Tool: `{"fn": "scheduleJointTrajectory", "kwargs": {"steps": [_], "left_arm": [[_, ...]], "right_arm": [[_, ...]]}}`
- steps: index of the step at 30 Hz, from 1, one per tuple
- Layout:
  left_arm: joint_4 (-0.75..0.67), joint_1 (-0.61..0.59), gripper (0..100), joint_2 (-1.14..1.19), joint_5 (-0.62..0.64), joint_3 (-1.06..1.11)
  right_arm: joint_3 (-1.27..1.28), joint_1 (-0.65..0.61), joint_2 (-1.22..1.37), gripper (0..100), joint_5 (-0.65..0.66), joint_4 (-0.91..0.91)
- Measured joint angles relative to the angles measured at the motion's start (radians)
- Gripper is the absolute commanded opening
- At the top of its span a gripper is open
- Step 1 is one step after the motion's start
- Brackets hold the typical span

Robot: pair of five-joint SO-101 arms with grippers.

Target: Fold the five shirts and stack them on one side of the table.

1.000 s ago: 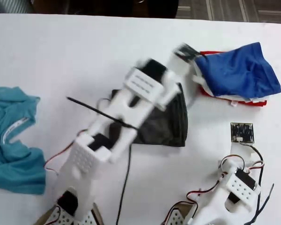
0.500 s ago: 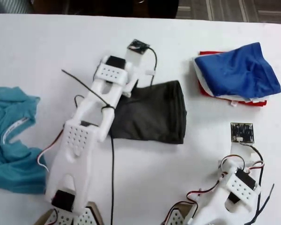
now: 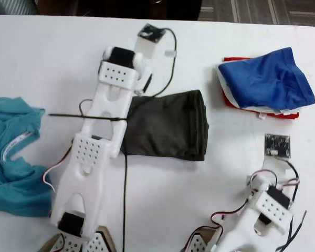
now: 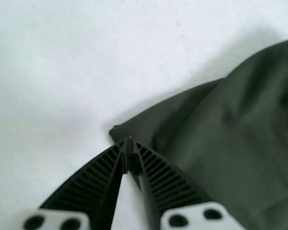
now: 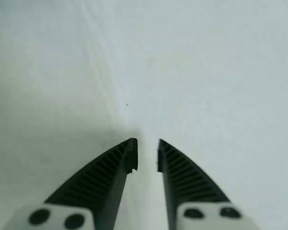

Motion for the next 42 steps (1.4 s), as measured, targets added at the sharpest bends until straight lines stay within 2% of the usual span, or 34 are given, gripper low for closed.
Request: {"fn": "scheduleJointTrajectory", "kwargs": {"steps": [4,7,11,15,21,26,33,42], "left_arm": [[0.003,-0.031,3,-0.009,0.002,0.038],[0.003,-0.049,3,-0.078,0.002,0.153],[0.003,-0.078,3,-0.233,0.002,0.353],[0.003,-0.112,3,-0.384,0.002,0.545],[-0.037,-0.193,3,-0.549,0.002,0.764],[-0.104,-0.242,3,-0.654,0.002,0.936],[-0.210,-0.265,3,-0.781,-0.054,1.142],[-0.293,-0.267,3,-0.884,-0.063,1.301]], "right_arm": [[-0.178,-0.184,0.000,17.0,-0.109,0.195],[-0.293,-0.359,0.000,19.0,-0.207,0.275],[-0.368,-0.560,0.008,25.5,-0.336,0.281],[-0.408,-0.674,0.121,26.1,-0.414,0.218],[-0.621,-0.749,0.459,26.1,-0.542,0.215],[-0.944,-0.749,0.796,26.2,-0.634,0.400],[-1.428,-0.750,1.208,26.2,-0.646,0.695],[-1.838,-0.850,1.452,26.2,-0.646,0.848]]}}
